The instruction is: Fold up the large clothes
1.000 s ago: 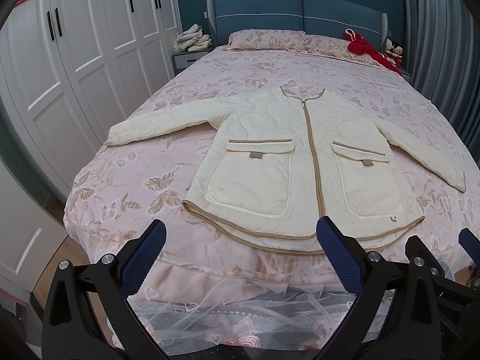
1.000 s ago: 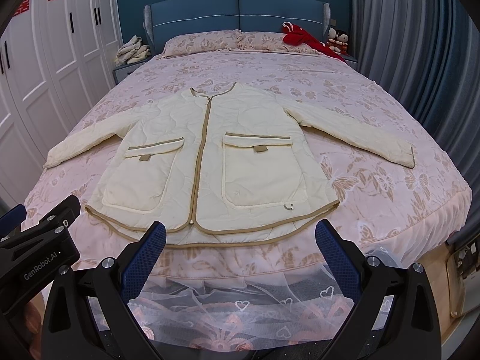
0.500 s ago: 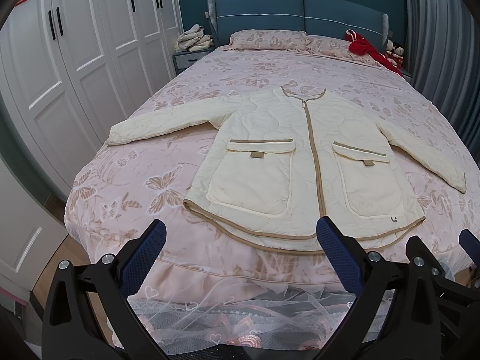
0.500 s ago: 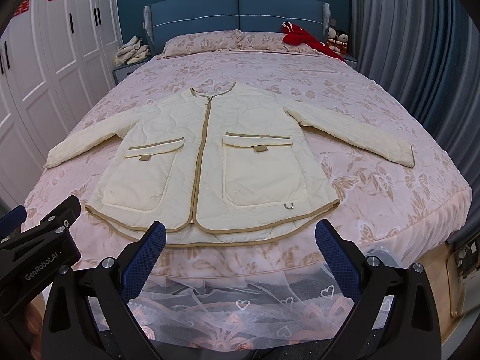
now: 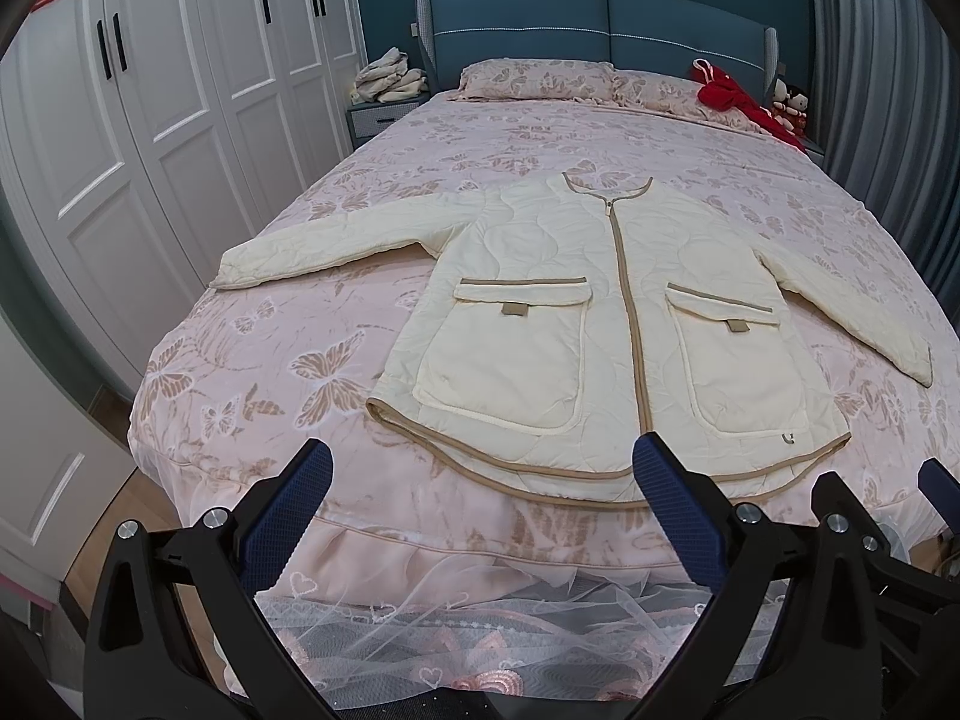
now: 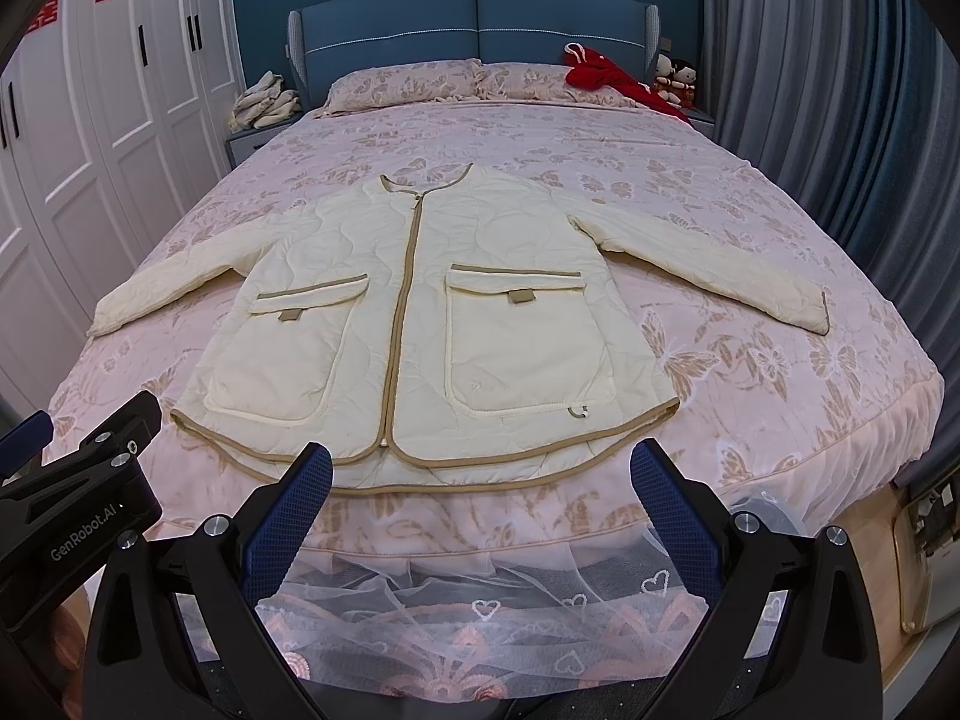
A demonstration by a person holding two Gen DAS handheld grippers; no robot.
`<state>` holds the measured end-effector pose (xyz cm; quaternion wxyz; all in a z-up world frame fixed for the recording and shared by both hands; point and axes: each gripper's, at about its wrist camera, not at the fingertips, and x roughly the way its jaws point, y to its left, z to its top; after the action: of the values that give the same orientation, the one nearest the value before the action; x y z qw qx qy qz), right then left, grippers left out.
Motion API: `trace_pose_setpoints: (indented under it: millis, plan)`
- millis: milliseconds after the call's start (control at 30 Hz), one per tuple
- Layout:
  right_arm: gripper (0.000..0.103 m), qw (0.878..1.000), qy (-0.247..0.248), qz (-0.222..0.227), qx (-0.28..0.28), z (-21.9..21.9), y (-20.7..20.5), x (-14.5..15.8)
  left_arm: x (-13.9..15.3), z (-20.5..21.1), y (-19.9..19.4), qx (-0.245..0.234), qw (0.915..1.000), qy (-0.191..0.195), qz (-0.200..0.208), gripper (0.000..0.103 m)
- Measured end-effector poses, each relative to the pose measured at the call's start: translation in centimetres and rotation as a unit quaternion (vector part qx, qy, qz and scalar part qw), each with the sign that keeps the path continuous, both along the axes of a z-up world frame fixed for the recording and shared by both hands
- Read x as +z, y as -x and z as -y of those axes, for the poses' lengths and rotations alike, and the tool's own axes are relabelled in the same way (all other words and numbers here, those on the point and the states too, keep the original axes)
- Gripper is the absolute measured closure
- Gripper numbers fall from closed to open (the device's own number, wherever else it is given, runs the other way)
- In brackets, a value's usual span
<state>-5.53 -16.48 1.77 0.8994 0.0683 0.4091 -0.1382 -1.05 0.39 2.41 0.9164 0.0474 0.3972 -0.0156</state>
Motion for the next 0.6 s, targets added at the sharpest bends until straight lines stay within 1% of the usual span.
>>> trace_pose_setpoints:
  millis: [600]
  plan:
    - [0.005,1.000,0.000,0.000,0.000,0.02,0.02,-0.06,0.08,-0.06,0.10,0.000,1.0000,-0.001,0.001,0.005]
